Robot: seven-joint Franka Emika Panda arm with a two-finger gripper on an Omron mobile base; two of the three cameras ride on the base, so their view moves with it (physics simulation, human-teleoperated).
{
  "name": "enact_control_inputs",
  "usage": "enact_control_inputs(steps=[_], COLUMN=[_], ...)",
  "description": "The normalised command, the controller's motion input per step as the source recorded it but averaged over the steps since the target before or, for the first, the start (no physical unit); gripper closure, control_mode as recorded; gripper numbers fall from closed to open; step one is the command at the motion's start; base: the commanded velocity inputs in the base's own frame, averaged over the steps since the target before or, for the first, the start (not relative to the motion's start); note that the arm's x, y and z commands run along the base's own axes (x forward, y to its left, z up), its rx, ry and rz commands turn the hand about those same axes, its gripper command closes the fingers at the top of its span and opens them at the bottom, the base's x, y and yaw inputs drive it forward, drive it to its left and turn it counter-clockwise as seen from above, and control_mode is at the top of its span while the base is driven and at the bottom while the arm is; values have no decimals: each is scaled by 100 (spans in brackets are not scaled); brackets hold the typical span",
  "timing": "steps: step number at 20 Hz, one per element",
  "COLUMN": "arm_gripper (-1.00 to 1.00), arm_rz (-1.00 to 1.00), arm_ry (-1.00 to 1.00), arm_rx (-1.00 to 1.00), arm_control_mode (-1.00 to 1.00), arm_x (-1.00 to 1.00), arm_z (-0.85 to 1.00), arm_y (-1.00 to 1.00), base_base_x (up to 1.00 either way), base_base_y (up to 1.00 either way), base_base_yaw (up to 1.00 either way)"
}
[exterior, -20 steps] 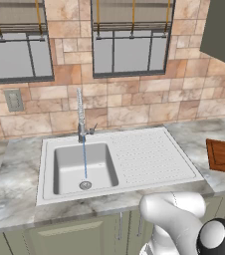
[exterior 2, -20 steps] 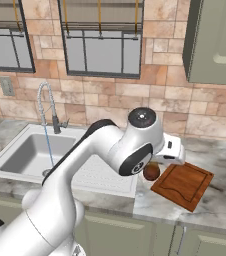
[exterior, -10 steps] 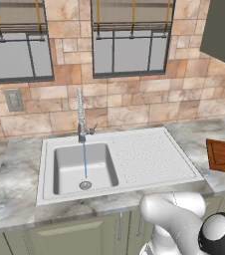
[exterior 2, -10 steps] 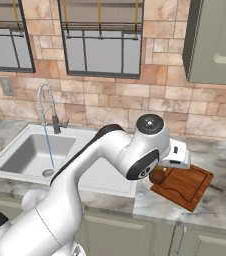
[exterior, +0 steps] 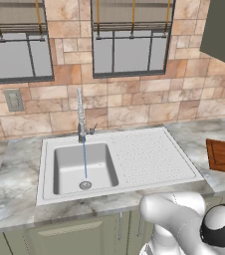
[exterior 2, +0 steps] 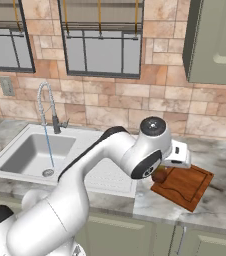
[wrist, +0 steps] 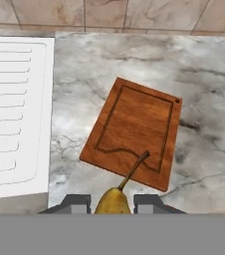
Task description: Pick the pear from the sink and place it on the cutting board to airdry. Then turn off the sink faucet.
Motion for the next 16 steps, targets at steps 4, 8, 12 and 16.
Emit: enact_control_inputs(steps=[4, 8, 12, 16], arm_gripper=[100, 100, 100, 100], arm_rz=[0, 0, 0, 0], arm_ry=[0, 0, 0, 0], arm_rx=[0, 0, 0, 0], arm_control_mode=[-100, -100, -100, -100], arm_x=[19, 11, 10, 17], arm_z=[-16, -18, -19, -17], arm_y=[-11, -15, -9, -6], base_base_x=[0, 0, 0, 0], base_base_y=[0, 0, 0, 0], base_base_yaw=[0, 0, 0, 0])
